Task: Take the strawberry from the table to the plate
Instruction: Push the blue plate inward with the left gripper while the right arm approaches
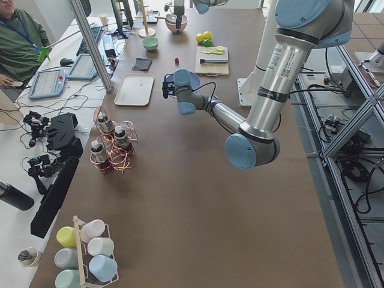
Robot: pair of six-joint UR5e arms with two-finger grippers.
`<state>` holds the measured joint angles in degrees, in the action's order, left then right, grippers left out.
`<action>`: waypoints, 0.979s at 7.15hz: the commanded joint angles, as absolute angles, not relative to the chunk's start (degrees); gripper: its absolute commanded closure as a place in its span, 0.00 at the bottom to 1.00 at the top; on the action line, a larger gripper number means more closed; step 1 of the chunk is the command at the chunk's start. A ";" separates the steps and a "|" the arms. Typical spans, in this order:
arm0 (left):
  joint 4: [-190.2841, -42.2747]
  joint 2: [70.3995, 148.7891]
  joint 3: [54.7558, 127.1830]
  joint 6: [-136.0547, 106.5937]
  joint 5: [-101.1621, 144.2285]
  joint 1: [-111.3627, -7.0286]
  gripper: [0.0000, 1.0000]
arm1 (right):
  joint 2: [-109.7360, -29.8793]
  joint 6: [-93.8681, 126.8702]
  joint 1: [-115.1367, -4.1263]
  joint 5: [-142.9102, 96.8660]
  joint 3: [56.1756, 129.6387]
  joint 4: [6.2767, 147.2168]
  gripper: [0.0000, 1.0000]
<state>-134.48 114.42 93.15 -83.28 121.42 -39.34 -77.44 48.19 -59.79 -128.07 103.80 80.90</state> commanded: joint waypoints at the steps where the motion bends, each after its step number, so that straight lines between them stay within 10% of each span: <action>1: -129.30 118.30 93.77 -84.72 110.88 -31.77 1.00 | -76.64 51.94 -55.39 -125.00 103.62 79.45 0.00; 7: -126.74 118.74 91.41 -84.20 103.45 -25.58 1.00 | -75.06 52.29 -53.35 -124.45 102.22 79.28 0.00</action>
